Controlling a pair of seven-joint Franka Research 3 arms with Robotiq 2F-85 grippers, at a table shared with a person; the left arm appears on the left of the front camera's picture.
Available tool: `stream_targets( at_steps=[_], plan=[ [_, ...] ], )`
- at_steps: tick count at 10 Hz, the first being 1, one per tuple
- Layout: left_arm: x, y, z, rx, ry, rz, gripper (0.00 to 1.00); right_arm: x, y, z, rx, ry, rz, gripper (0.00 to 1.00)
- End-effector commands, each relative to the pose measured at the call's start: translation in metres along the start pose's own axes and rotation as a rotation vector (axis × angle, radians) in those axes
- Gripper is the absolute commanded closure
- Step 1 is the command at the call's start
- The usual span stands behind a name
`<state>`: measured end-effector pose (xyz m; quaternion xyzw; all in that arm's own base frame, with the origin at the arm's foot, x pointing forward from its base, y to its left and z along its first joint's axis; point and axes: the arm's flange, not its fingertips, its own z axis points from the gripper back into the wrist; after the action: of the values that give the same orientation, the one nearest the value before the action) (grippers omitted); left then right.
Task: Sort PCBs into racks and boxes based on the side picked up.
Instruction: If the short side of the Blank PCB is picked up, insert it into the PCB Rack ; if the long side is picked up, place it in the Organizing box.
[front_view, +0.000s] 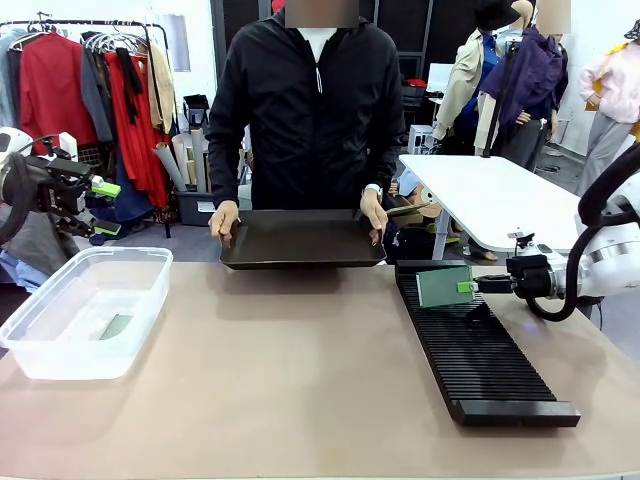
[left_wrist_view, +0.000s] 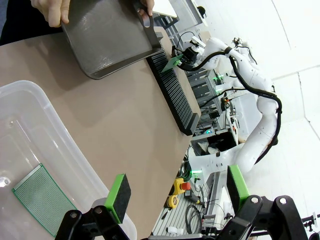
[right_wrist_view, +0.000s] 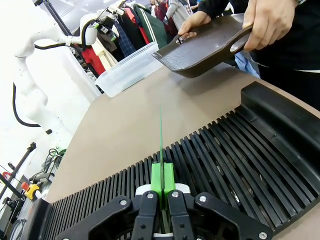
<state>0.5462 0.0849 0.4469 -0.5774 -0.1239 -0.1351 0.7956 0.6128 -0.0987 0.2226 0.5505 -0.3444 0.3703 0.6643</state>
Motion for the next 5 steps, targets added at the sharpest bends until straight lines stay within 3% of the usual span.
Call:
stream_targets(
  at_steps=[1,5],
  plan=[
    [0.0007,-0.0021,0.0012,0.001,-0.002,0.001,0.00,0.0022,0.0039,-0.0009,0.003,0.004,0.039,1.00],
    [0.0007,-0.0021,0.0012,0.001,-0.002,0.001,0.00,0.0012,0.0030,-0.0004,0.005,0.001,0.041,1.00]
  ],
)
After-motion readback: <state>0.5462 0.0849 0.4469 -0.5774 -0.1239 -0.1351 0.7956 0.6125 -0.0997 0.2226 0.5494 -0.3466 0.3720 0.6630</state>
